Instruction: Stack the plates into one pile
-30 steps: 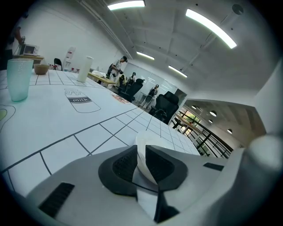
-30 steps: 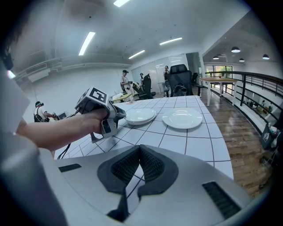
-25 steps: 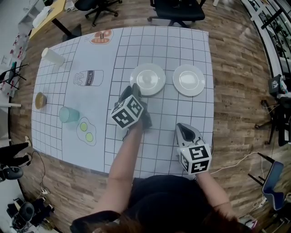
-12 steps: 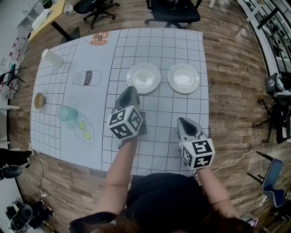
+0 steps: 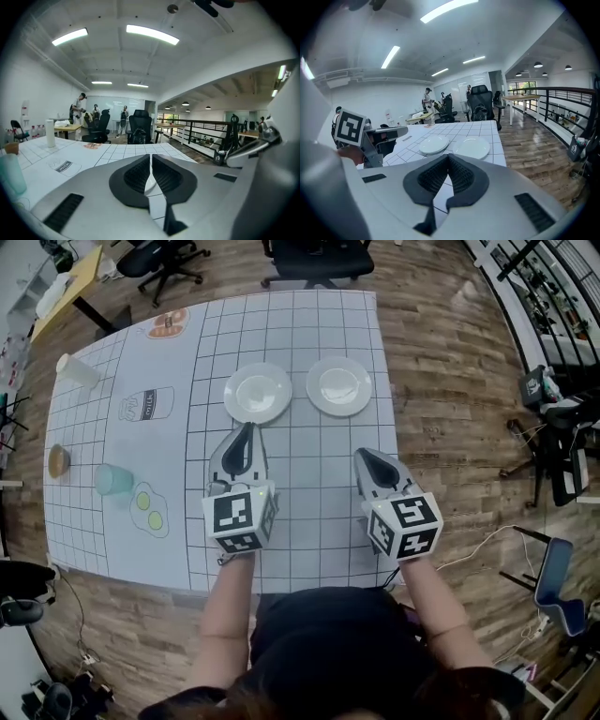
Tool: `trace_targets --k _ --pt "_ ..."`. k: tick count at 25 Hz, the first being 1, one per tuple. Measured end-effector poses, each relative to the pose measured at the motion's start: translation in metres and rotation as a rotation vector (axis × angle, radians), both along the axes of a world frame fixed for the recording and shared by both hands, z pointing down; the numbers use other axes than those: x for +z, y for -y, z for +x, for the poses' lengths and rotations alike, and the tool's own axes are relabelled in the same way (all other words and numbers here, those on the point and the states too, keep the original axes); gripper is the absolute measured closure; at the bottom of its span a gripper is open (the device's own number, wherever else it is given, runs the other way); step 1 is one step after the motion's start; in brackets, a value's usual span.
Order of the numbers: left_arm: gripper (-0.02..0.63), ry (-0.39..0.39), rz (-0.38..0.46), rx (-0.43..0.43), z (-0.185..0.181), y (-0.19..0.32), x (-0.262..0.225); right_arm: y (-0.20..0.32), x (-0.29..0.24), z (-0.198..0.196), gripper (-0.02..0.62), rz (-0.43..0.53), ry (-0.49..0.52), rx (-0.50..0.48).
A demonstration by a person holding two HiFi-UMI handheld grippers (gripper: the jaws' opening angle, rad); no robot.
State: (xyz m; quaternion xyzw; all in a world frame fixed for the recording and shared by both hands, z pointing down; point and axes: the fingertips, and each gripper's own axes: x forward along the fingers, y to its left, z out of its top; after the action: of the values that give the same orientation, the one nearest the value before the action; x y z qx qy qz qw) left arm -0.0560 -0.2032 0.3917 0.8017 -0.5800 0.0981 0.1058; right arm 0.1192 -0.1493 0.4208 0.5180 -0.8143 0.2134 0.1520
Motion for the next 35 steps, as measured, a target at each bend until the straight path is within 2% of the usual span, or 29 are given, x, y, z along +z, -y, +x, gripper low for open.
trace_targets --k 5,7,18,26,35 --pt "0.565 0.039 0.004 0.04 0.012 -0.015 -0.002 0.012 -0.012 0.015 0.574 0.026 0.04 0.043" --pt "0.565 0.041 0.0 0.053 0.017 -0.019 -0.003 0.016 -0.016 0.019 0.543 0.026 0.069 0.051" --pt "0.565 0.083 -0.031 0.059 0.017 -0.026 0.007 0.044 -0.027 0.028 0.464 0.001 0.159 0.073" --pt "0.565 0.09 -0.053 0.052 0.01 -0.023 0.017 0.071 -0.003 0.037 0.46 -0.084 0.248 0.178" --pt "0.565 0.07 -0.086 0.077 0.015 -0.007 0.031 0.1 0.051 0.049 0.463 -0.202 0.269 0.322"
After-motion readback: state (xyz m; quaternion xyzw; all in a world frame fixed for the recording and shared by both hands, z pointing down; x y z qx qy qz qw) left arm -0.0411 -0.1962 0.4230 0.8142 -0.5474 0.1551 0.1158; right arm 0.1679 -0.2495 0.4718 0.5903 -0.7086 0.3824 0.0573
